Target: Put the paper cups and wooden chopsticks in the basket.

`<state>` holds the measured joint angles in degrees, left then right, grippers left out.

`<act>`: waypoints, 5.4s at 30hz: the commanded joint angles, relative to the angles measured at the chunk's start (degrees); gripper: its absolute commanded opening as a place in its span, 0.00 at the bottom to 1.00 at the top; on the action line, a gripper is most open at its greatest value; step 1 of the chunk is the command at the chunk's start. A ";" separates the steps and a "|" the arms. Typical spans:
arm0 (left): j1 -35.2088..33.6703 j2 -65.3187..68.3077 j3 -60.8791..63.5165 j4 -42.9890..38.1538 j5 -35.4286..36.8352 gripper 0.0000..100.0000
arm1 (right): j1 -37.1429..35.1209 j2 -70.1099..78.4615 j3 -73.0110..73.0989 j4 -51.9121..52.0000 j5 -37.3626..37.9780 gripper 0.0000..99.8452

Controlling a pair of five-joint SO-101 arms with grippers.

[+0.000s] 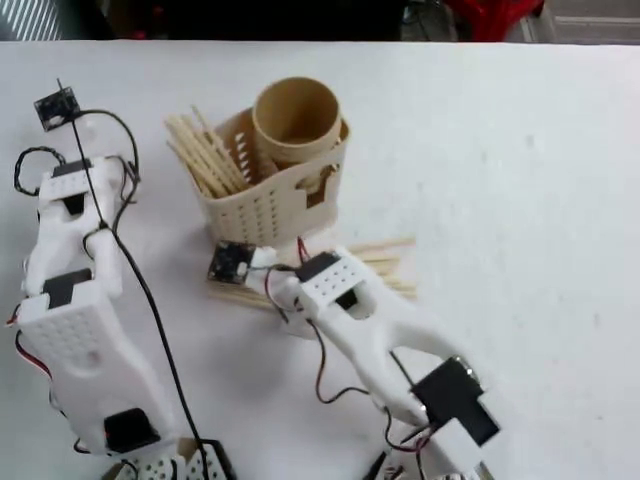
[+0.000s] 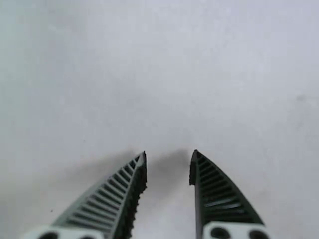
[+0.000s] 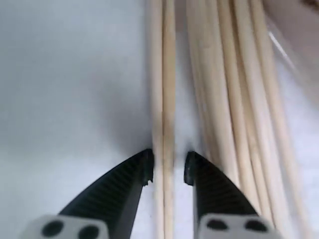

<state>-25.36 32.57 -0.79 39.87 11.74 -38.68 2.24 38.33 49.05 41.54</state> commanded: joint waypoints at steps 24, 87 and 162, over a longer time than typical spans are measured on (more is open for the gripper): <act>-3.91 -1.10 -3.08 -0.09 5.71 0.16 | -2.24 -32.22 7.91 9.80 0.18 0.14; -2.07 -0.48 -3.69 -0.18 6.15 0.16 | 1.10 -28.18 -43.34 -13.05 -28.57 0.02; -1.36 -0.48 -3.69 -0.18 6.07 0.16 | -20.09 -11.38 8.09 5.23 -2.64 0.16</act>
<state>-28.26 32.57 -1.32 39.87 17.63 -59.60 -9.10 48.09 54.68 38.20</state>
